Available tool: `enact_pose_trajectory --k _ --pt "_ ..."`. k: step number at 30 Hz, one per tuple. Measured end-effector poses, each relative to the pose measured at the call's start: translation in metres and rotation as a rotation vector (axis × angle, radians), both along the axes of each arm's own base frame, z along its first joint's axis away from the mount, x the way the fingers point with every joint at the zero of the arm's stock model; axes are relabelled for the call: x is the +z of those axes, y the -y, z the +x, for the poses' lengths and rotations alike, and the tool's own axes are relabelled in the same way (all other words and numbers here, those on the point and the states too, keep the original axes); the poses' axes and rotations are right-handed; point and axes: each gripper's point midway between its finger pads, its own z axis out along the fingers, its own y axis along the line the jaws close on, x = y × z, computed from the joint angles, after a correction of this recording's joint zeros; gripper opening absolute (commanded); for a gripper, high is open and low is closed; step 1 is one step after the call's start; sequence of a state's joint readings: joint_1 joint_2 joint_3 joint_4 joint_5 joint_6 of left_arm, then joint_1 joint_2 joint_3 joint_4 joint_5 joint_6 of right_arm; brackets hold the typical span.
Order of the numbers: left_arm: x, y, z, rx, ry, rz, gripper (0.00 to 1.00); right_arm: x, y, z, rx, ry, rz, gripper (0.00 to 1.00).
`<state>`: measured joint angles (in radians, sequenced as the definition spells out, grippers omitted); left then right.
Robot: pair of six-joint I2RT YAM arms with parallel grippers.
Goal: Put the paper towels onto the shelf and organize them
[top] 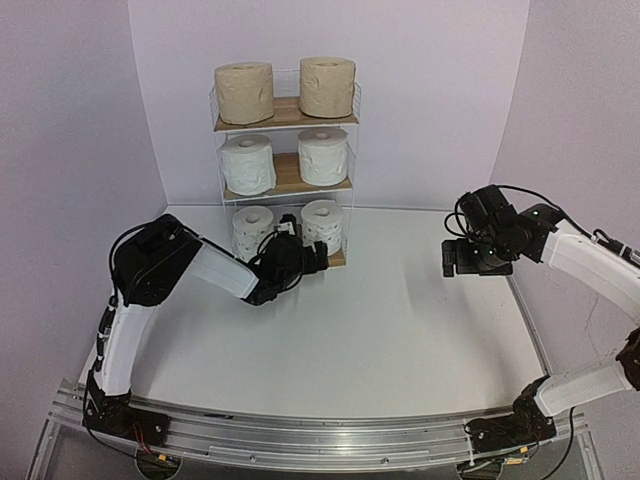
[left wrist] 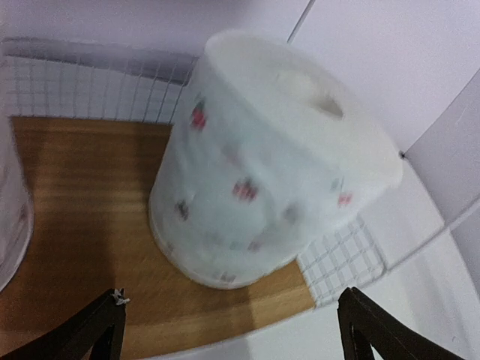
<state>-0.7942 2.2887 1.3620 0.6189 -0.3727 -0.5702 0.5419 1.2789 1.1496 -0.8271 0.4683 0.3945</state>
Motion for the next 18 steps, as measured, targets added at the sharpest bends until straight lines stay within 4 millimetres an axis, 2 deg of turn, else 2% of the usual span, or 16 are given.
enact_pose_trajectory --k 3,5,7,8,9,10,12,13,15,18 --pt "-0.009 -0.021 -0.039 0.012 -0.076 0.060 1.00 0.000 0.001 0.001 -0.012 0.005 0.002 0.98" --pt "0.000 -0.029 -0.072 0.007 -0.103 0.092 1.00 -0.003 0.003 0.001 -0.028 0.009 0.009 0.98" --pt "0.023 -0.028 -0.109 -0.023 -0.128 0.092 1.00 -0.009 0.006 0.000 -0.044 0.005 0.019 0.98" --pt "0.044 -0.027 -0.129 -0.039 -0.149 0.063 1.00 -0.014 0.010 0.001 -0.060 -0.001 0.028 0.98" --pt "0.075 -0.031 -0.150 -0.051 -0.172 0.012 1.00 -0.021 0.016 0.002 -0.088 -0.008 0.044 0.98" --pt "0.085 -0.033 -0.157 -0.052 -0.181 -0.006 1.00 -0.024 0.019 0.003 -0.099 -0.010 0.050 0.98" --pt "0.090 -0.037 -0.158 -0.046 -0.186 -0.015 1.00 -0.025 0.021 0.003 -0.108 -0.010 0.055 0.98" --pt "0.092 -0.049 -0.159 -0.015 -0.222 -0.022 1.00 -0.028 0.024 0.007 -0.127 0.002 0.089 0.98" --pt "0.081 -0.092 -0.166 0.083 -0.331 0.016 1.00 -0.034 0.035 0.011 -0.174 0.031 0.152 0.98" --pt "0.064 -0.185 -0.161 0.319 -0.485 0.031 1.00 -0.042 0.060 0.008 -0.258 0.059 0.181 0.98"
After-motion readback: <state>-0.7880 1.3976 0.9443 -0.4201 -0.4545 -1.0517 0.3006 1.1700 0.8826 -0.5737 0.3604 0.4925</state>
